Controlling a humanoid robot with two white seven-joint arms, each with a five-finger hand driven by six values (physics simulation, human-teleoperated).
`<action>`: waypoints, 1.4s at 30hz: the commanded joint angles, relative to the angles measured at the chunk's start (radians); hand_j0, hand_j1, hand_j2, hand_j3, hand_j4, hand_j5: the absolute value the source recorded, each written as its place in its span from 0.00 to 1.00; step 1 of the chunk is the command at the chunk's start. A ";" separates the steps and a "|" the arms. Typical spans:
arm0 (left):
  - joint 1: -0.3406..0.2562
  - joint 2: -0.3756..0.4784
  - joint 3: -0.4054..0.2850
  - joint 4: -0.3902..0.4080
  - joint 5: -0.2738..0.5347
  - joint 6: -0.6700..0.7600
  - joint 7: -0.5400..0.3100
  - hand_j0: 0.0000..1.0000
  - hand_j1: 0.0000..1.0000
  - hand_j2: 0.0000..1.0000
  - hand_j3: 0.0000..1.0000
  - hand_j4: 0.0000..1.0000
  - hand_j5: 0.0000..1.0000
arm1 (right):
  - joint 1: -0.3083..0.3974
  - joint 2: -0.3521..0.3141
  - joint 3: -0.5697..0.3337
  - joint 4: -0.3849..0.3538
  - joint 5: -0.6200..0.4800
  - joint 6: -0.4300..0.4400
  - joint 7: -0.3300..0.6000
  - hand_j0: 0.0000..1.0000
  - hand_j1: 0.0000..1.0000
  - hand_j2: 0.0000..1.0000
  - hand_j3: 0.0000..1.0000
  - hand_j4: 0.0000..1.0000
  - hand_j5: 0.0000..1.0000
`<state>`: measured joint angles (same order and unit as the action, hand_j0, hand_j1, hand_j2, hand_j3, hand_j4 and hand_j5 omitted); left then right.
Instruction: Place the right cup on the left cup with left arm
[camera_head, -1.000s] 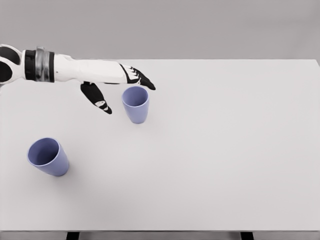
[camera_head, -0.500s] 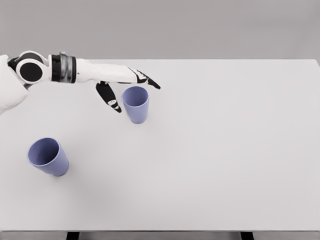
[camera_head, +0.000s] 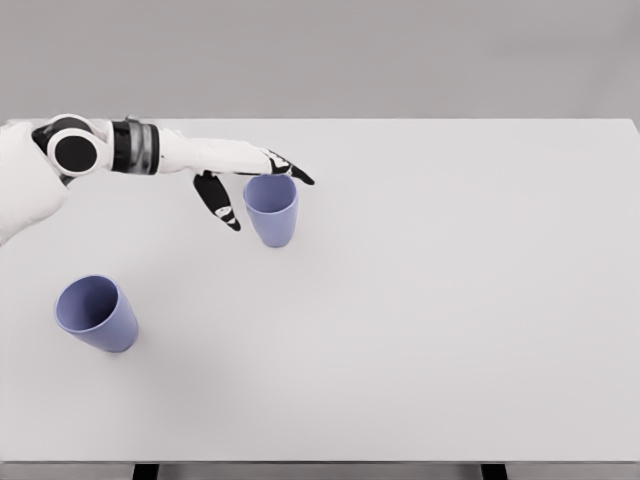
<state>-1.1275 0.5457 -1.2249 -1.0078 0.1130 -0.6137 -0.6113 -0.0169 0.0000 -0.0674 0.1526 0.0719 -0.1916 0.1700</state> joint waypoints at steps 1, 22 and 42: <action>0.002 -0.021 0.010 0.025 -0.012 0.003 0.000 1.00 1.00 1.00 1.00 1.00 1.00 | 0.000 0.000 0.000 0.001 0.000 0.000 0.000 1.00 1.00 1.00 1.00 1.00 1.00; 0.014 0.177 0.044 -0.229 0.080 0.003 0.000 0.51 0.51 0.51 0.51 0.51 0.51 | 0.000 0.000 0.000 0.001 0.000 0.000 0.000 1.00 1.00 1.00 1.00 1.00 1.00; 0.011 0.985 0.124 -0.756 0.312 0.003 0.000 0.52 0.52 0.52 0.52 0.52 0.52 | 0.000 0.000 0.000 0.001 0.000 0.000 0.000 1.00 1.00 1.00 1.00 1.00 1.00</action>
<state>-1.1027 1.4646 -1.1112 -1.7302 0.4066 -0.6122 -0.6115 -0.0169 0.0000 -0.0674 0.1529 0.0719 -0.1916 0.1700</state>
